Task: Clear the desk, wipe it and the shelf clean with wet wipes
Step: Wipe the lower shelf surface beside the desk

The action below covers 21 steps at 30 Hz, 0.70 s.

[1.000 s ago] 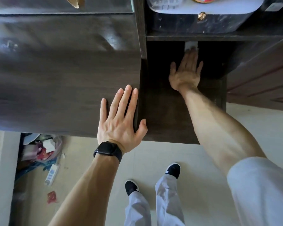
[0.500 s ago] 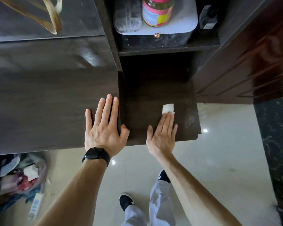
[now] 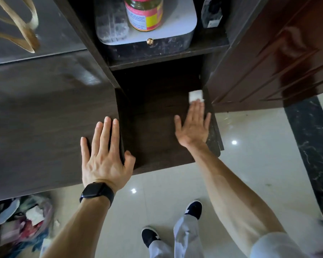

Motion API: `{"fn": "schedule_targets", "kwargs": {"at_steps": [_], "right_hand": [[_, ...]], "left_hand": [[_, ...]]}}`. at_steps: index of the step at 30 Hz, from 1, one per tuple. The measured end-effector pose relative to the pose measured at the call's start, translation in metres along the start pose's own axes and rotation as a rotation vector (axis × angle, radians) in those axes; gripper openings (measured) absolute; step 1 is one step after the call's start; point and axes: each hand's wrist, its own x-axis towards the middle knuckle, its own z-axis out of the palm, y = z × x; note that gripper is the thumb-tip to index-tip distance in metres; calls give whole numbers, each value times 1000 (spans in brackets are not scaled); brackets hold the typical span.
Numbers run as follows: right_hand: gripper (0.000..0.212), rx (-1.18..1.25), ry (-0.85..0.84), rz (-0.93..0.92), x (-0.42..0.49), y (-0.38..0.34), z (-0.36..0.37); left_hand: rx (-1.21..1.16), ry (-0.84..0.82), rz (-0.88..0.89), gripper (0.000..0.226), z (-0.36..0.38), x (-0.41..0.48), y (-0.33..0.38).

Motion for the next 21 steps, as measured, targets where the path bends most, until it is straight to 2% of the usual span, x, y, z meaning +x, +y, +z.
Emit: {"fn": "schedule_targets", "kwargs": {"at_steps": [2,5,10,15,17,19,21], "right_hand": [[82,24,-10,117,0,22,-6],[85,110,-5,197,-18,21,-1],[79,175,200,303,-98,22,27],[83,204,144,407,-132,19,41],[83,182,130,329,-120,12,37],[81,91,109,127,-92,9,30],[80,57,116,16,-58,9,23]], "left_hand": [[-8,-2,1,83,-1,-1,0],[-8,-9,1,83,-2,-1,1],[-10,-14,-8,84,-5,-1,2],[-13,-15,-6,84,-5,1,2],[0,-14,-7,85,-5,1,3],[20,-16,-12,85,-4,0,3],[28,-13,-15,85,-4,0,4]]}}
